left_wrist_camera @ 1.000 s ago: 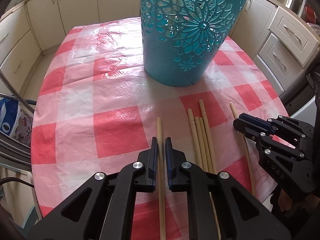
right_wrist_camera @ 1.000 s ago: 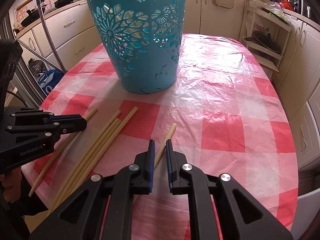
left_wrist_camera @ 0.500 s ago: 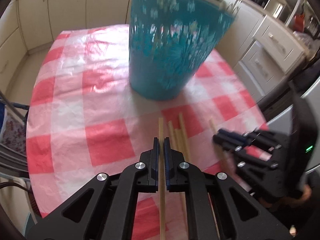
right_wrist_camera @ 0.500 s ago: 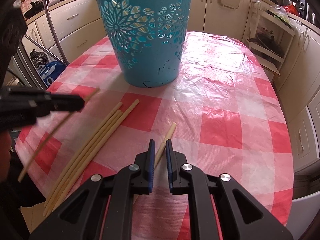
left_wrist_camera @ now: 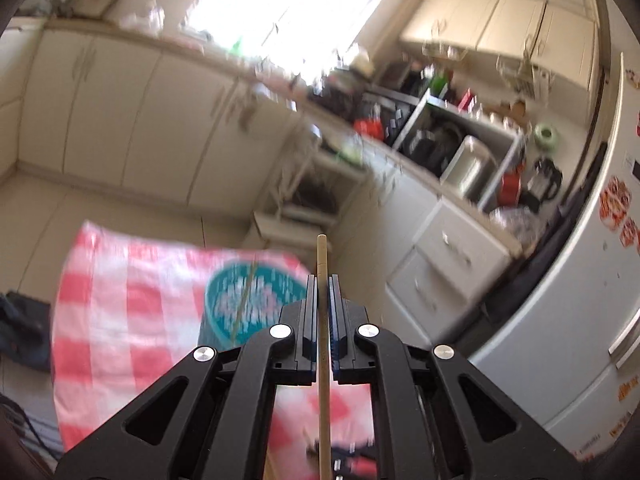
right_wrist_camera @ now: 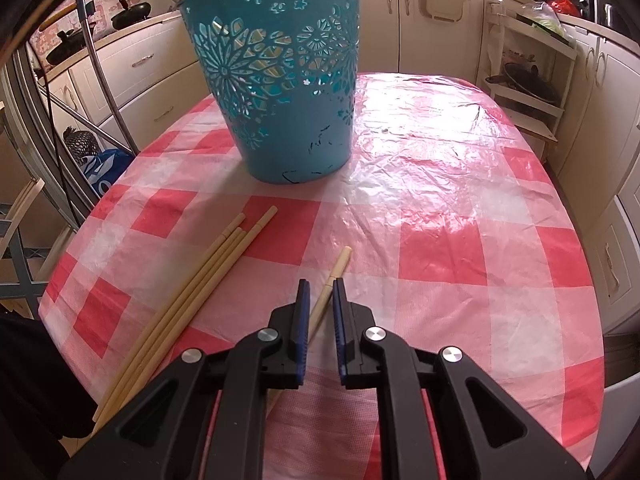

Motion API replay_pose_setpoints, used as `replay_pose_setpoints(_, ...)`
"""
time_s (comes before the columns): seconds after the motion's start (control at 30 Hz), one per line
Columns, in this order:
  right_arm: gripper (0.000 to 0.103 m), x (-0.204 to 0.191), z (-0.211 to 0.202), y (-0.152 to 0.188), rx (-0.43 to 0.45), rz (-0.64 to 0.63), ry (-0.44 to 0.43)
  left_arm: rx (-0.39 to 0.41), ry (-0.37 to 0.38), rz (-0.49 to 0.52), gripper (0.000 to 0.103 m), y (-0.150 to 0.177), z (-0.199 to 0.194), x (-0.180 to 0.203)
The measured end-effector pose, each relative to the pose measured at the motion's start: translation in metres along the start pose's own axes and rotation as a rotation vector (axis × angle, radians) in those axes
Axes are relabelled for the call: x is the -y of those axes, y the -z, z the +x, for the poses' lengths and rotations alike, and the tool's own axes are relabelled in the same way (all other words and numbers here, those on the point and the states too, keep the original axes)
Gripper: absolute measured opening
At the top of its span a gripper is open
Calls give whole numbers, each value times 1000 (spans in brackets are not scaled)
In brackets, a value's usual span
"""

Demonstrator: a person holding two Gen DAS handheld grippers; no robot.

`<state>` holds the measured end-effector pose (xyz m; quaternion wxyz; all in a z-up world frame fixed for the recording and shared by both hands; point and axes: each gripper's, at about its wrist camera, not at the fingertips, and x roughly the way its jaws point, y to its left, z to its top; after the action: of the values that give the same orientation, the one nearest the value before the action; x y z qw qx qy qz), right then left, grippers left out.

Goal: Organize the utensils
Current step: 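Lift the chopstick over the teal holder and open the left tool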

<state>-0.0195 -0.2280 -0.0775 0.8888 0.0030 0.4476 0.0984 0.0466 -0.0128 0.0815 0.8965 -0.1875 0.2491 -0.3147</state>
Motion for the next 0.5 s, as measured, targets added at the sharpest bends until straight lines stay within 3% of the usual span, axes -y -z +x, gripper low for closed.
replay_pose_setpoints(0.17,12,2,-1,2,18,3,-13,221,-129,11,5,-31,9,15)
replay_pose_setpoints(0.5,15,4,-1,4,45,4,-42,389,-352,-45,5,-42,47,5)
